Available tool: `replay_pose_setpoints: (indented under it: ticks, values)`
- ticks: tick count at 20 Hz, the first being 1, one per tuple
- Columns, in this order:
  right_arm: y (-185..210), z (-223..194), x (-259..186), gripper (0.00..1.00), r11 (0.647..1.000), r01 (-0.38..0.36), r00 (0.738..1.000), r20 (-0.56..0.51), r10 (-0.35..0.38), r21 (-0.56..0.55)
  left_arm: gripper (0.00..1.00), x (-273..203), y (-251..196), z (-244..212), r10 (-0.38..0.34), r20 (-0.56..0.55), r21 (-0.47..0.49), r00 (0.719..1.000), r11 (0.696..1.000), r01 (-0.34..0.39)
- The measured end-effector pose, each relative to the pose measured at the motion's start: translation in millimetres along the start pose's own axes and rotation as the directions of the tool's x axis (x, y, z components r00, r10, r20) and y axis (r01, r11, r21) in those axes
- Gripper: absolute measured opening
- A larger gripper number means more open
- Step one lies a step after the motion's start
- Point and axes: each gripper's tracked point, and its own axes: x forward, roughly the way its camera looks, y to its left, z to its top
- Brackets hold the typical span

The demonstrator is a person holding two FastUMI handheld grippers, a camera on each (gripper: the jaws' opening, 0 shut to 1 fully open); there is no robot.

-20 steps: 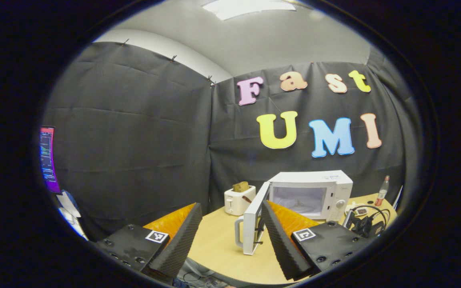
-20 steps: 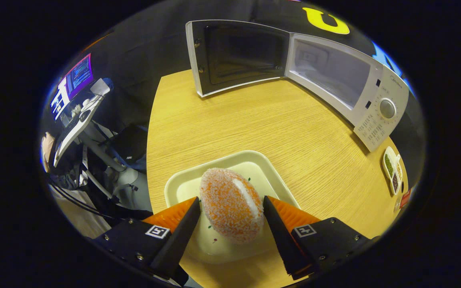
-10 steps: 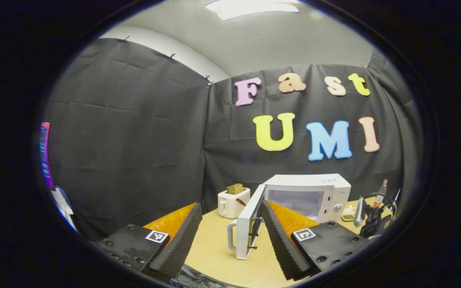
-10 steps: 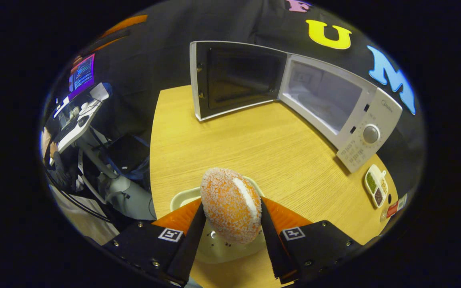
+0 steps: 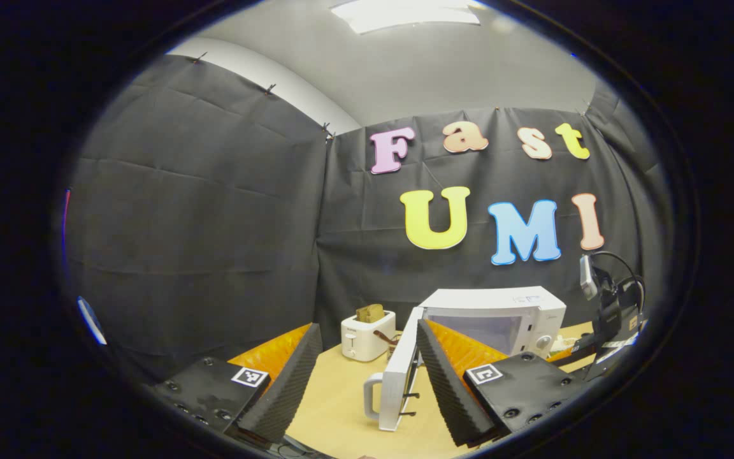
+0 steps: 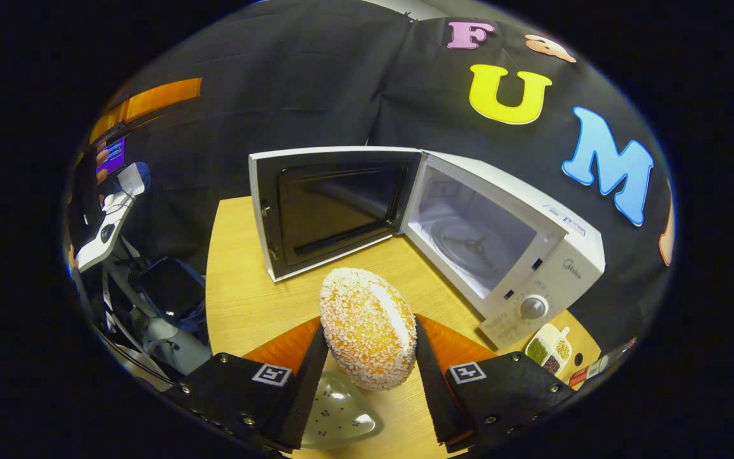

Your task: Open the microwave oven with the left hand, put the food in, and close the microwave oven.

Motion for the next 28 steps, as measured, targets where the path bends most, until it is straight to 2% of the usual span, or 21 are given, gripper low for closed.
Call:
replay_pose_setpoints:
  ticks: [7, 15, 18, 22, 28]
  values:
    - [-33.6, 45.5, 36.5, 0.75, 0.994, 0.112, 0.993, 0.037, -0.112, -0.012, 0.97, 35.6, 41.5, 5.7, 0.032, 0.028, -0.007, 0.999, 0.999, -0.032]
    - [-79.7, 76.6, 88.7, 0.75, 0.968, 0.247, 0.968, 0.054, -0.245, -0.043, 0.96, 63.6, 90.5, -8.2, 0.067, 0.012, -0.003, 0.998, 0.998, -0.067]
    - [-94.8, 83.6, 108.1, 0.75, 0.953, 0.295, 0.955, 0.060, -0.291, -0.071, 0.98, 72.3, 107.6, -14.4, 0.081, 0.001, -0.001, 0.997, 0.997, -0.081]
    - [-107.5, 82.3, 140.0, 0.75, 0.943, 0.322, 0.947, 0.039, -0.320, -0.079, 0.97, 85.9, 126.1, -22.5, 0.099, -0.015, -0.004, 0.995, 0.995, -0.099]
    - [-139.0, 72.7, 181.1, 0.75, 0.908, 0.395, 0.918, 0.020, -0.396, -0.142, 0.97, 102.8, 136.7, -31.6, 0.100, -0.035, -0.016, 0.994, 0.995, -0.100]
